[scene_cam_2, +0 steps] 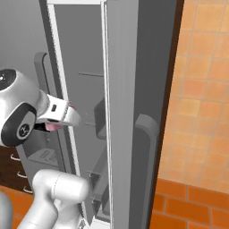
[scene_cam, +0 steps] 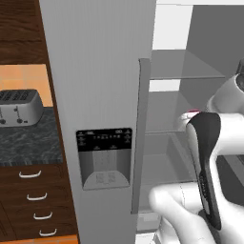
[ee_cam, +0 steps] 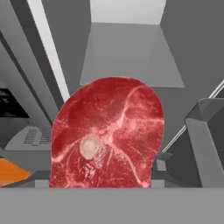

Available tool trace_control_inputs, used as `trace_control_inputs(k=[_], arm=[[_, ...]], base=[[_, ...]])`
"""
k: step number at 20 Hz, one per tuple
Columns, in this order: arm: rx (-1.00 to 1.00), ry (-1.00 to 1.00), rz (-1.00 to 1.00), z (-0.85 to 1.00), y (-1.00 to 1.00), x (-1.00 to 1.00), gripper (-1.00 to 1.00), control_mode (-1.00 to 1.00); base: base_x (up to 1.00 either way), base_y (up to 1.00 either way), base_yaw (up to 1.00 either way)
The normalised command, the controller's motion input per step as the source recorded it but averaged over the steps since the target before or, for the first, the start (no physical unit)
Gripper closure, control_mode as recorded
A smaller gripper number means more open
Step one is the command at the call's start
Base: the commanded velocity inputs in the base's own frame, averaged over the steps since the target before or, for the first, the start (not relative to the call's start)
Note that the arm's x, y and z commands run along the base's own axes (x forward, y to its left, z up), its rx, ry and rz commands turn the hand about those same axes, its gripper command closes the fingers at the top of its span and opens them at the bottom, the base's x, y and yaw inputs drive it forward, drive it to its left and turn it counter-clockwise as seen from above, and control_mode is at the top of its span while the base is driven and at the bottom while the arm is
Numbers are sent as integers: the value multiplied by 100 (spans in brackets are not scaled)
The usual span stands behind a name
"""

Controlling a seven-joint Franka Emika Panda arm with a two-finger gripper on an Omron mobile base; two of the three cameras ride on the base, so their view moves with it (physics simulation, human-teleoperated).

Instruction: Place one potato and one steak in each tupperware on the nearby counter, to pack two identical lunches.

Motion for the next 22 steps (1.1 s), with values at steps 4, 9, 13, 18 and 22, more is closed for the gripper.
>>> trace_control_inputs(k=[4,9,13,18,22], arm=[[0,-9,-6,38,9,-95,100,-100],[0,0,0,0,0,0,100,100],[0,0,0,0,0,0,100,100],[0,0,0,0,0,0,100,100],[0,0,0,0,0,0,100,100]], base=[[0,0,0],[-21,10,3],[29,77,3],[22,100,-8],[5,100,-21]])
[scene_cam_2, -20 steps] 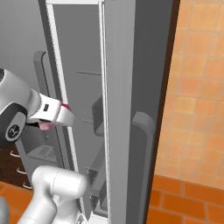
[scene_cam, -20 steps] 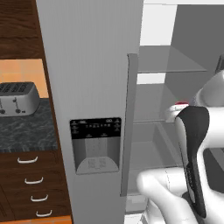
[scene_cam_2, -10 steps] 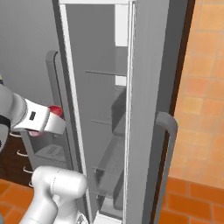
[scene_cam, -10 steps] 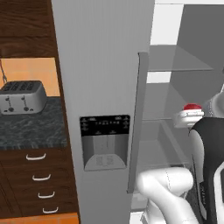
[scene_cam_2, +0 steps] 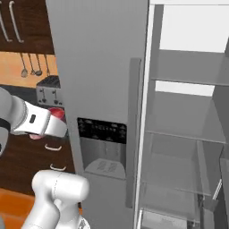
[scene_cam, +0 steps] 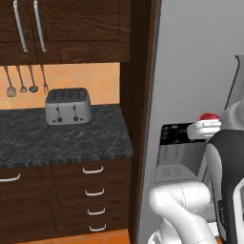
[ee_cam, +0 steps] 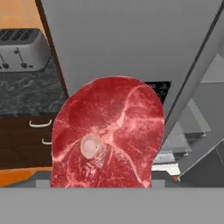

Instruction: Place one potato and one steak in each tupperware on the nearby counter, to pack two identical lunches.

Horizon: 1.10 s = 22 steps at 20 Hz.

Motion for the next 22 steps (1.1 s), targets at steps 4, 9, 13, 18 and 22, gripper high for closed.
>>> trace_control_inputs(k=[4,9,13,18,22], arm=[[0,0,0,0,0,0,100,100],[0,0,0,0,0,0,100,100],[0,0,0,0,0,0,100,100],[0,0,0,0,0,0,100,100],[0,0,0,0,0,0,100,100]], base=[[16,100,-18],[14,100,-15],[5,100,-11],[7,100,-10],[9,100,-10]])
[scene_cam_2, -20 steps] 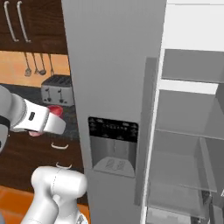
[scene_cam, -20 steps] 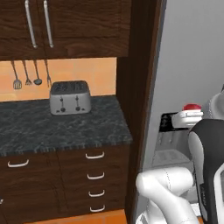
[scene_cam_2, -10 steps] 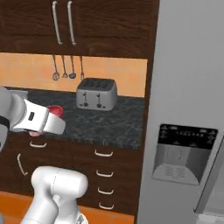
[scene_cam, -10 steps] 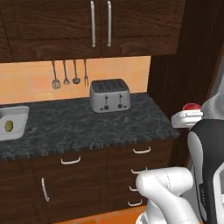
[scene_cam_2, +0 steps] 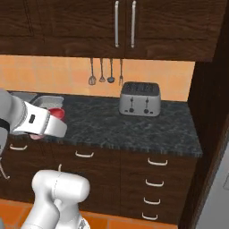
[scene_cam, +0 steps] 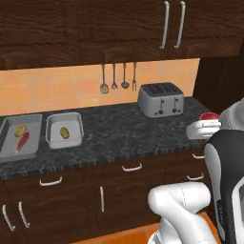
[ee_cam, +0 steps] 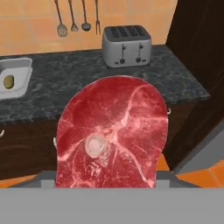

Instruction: Place one potato and one steak in each tupperware on the nearby counter, to pack two identical lunches.

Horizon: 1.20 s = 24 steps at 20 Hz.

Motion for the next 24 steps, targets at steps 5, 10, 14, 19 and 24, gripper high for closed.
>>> trace_control_inputs(k=[5,10,14,19,24], arm=[[0,0,0,0,0,0,100,100],[0,0,0,0,0,0,100,100],[0,0,0,0,0,0,100,100],[-12,0,1,-25,27,87,100,-100],[-2,11,12,-48,0,100,100,-100]], base=[[41,100,-7],[44,100,-6],[46,82,-3],[0,0,0],[0,0,0]])
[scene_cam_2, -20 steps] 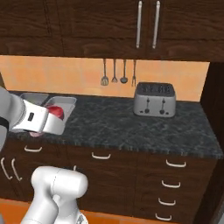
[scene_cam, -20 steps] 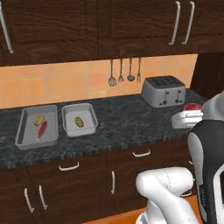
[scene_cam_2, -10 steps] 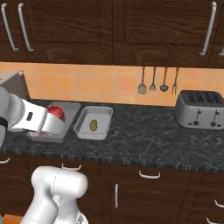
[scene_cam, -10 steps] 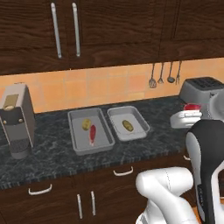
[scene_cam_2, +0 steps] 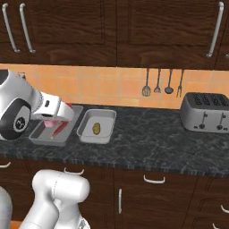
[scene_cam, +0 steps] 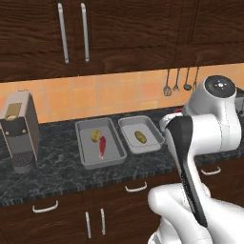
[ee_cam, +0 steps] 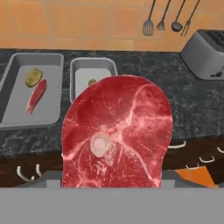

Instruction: Place one potato and one steak in each tupperware on the nearby counter, to pack two identical lunches.

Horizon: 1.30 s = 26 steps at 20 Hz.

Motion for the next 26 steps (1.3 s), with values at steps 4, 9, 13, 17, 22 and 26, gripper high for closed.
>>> trace_control_inputs(k=[4,9,13,17,22,26], arm=[[-13,22,17,-90,0,100,100,-100],[-13,15,13,-75,0,100,100,-100],[-2,1,12,-34,0,100,100,-100],[0,0,15,-60,0,100,100,-100],[-5,3,2,-24,0,85,100,-100],[-1,2,-5,0,-6,94,100,-100]], base=[[0,0,0],[0,0,0],[0,0,0],[0,0,0],[0,0,0],[0,0,0]])
